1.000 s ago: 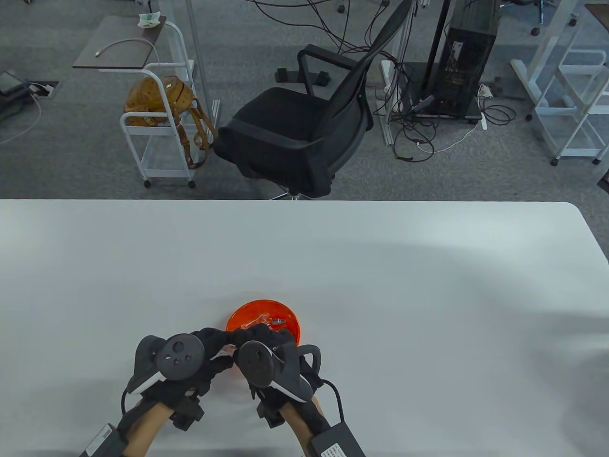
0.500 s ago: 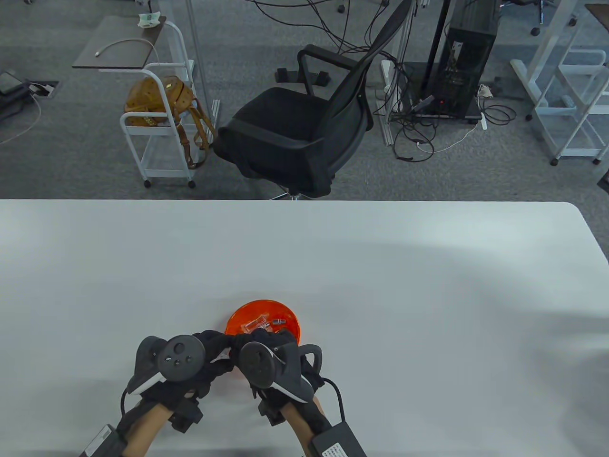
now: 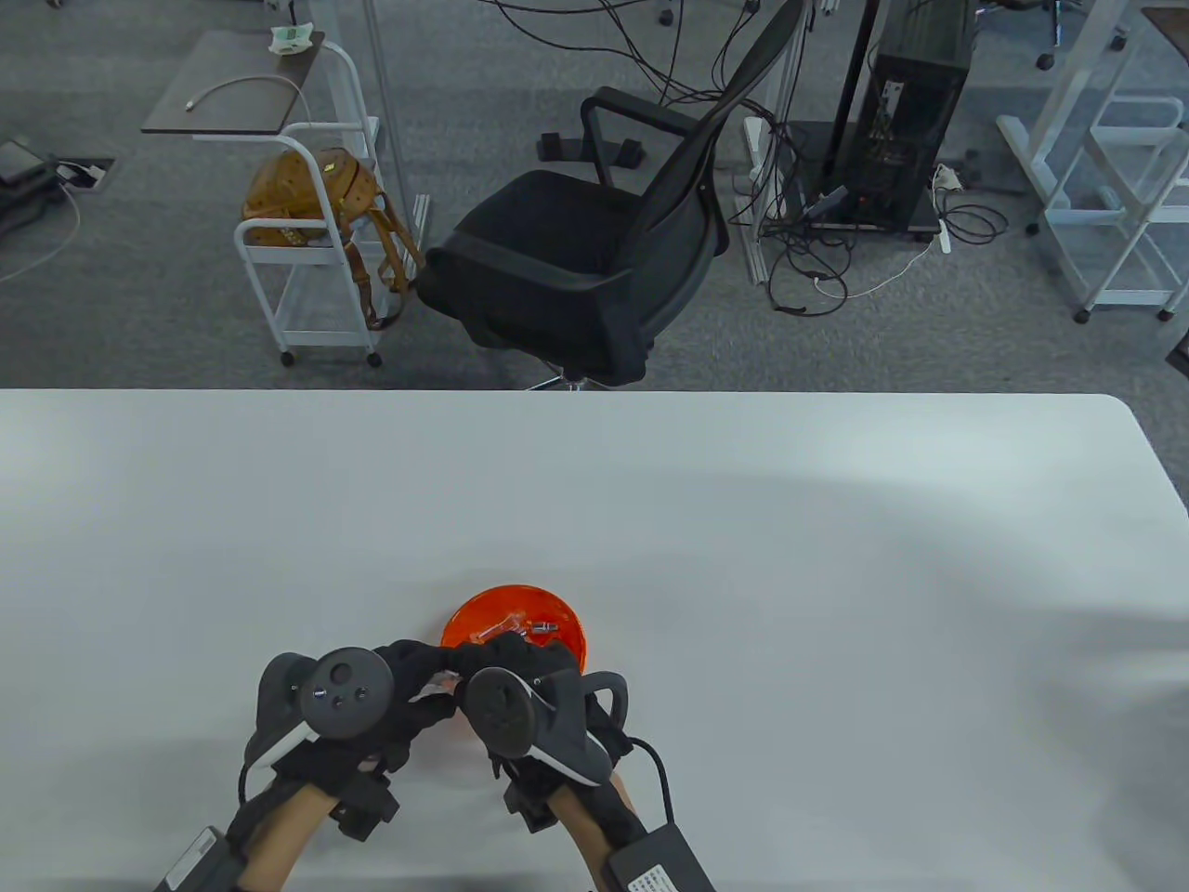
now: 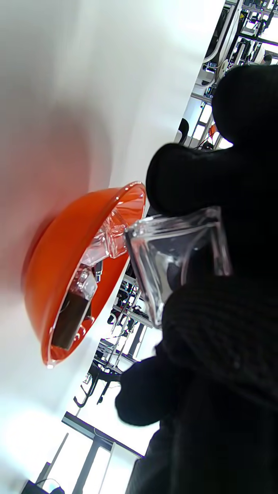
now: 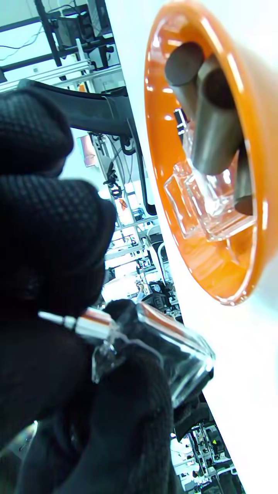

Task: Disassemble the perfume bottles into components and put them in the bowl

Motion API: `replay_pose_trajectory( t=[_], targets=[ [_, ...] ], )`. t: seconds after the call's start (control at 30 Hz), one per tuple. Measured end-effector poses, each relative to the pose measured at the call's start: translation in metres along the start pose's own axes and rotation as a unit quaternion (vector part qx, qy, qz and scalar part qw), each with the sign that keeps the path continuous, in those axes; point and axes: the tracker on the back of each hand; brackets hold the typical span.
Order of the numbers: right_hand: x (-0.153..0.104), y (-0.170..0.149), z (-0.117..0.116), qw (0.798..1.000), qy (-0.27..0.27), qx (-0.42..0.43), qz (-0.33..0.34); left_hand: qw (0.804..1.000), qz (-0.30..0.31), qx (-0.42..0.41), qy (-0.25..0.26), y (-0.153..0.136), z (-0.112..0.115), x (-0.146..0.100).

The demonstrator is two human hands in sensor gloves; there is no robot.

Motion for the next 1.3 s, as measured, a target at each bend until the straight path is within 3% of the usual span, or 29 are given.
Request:
replay_pose_trajectory(
  t=[1.3],
  targets=[
    [0.0004,-0.0038,0.0017,1.000,0.009,0.022,-0.011,1.000,-0.002,0.009,-0.003,0.0016,0.0021,0.0005]
  ],
)
Point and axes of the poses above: the tracker on the back of each hand, its own y axis roughly to the thumb side, its own x axis roughly from the wrist to the fingertips, z = x × y, and after that the axes turned 9 degrees about x, right-handed
